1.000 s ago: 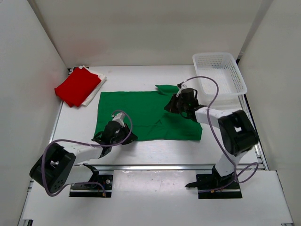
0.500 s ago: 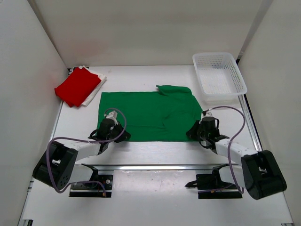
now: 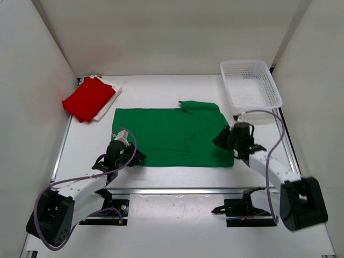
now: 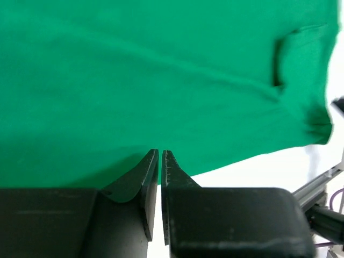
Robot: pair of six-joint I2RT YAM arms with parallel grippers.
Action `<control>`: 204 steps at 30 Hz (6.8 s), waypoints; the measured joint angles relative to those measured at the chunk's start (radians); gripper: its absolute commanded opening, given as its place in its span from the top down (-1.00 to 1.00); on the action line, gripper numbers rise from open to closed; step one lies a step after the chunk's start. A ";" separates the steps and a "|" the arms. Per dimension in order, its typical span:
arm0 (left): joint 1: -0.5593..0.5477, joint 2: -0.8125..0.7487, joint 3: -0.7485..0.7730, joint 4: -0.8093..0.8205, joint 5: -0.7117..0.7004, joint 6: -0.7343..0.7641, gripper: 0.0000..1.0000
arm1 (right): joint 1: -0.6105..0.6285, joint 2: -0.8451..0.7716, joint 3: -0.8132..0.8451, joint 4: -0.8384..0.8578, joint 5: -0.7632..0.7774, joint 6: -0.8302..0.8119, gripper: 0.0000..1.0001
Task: Fold and stack the t-shirts
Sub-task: Fold the flattened tshirt in 1/3 of the way, then grap the side of the flattened tshirt furthest away from the robot with both arms
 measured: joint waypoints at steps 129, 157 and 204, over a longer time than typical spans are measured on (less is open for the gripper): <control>-0.062 0.300 0.071 0.290 0.046 -0.069 0.69 | 0.137 0.427 0.334 0.041 0.089 -0.278 0.21; -0.058 0.266 0.071 0.273 0.042 -0.069 0.67 | 0.003 0.746 0.584 0.076 -0.110 -0.201 0.37; 0.390 0.992 1.030 -0.081 -0.220 0.074 0.07 | -0.140 1.093 1.192 0.054 -0.237 -0.232 1.00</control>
